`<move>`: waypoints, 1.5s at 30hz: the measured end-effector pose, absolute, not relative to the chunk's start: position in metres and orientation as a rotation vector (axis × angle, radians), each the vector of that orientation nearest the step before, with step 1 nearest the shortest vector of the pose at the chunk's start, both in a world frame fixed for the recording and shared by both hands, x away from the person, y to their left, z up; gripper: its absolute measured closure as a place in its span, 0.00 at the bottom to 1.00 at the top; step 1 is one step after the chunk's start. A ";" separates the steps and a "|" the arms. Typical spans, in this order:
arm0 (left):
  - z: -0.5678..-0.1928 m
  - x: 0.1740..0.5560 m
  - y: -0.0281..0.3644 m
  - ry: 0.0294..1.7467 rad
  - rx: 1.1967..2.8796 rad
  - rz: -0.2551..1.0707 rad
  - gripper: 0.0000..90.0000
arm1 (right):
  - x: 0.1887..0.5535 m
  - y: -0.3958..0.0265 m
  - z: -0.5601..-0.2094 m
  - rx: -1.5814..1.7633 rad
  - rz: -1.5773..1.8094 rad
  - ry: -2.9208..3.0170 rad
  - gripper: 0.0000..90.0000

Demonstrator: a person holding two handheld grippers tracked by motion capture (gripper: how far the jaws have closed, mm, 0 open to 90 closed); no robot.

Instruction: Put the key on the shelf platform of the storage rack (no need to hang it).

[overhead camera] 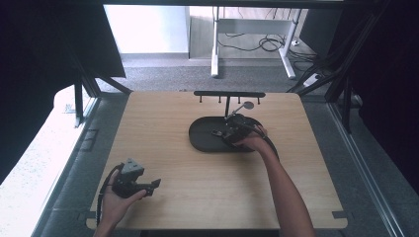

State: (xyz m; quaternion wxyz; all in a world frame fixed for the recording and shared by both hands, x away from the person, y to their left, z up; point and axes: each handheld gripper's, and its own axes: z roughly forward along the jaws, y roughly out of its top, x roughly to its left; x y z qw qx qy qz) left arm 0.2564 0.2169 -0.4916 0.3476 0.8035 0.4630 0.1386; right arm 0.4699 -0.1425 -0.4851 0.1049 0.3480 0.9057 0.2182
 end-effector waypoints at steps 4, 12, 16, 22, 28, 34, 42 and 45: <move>-0.492 0.256 0.215 1.202 2.085 0.359 0.27 | 0.459 -0.143 -0.475 0.982 0.690 2.662 0.45; -0.492 0.256 0.213 1.189 2.093 0.363 0.27 | 0.430 -0.143 -0.461 0.916 0.759 2.686 0.45; -0.492 0.255 0.212 1.191 2.093 0.366 0.27 | 0.415 -0.144 -0.458 0.903 0.789 2.692 0.45; -0.492 0.255 0.211 1.190 2.097 0.364 0.27 | 0.394 -0.152 -0.457 0.894 0.857 2.684 0.45; -0.493 0.255 0.208 1.183 2.107 0.366 0.27 | 0.365 -0.166 -0.462 0.902 0.928 2.668 0.45; -0.493 0.255 0.207 1.180 2.115 0.368 0.27 | 0.340 -0.178 -0.474 0.900 1.000 2.661 0.45; -0.496 0.256 0.205 1.182 2.124 0.368 0.27 | 0.322 -0.188 -0.485 0.913 1.029 2.656 0.45; -0.495 0.255 0.205 1.183 2.122 0.369 0.27 | 0.319 -0.191 -0.483 0.910 1.032 2.647 0.45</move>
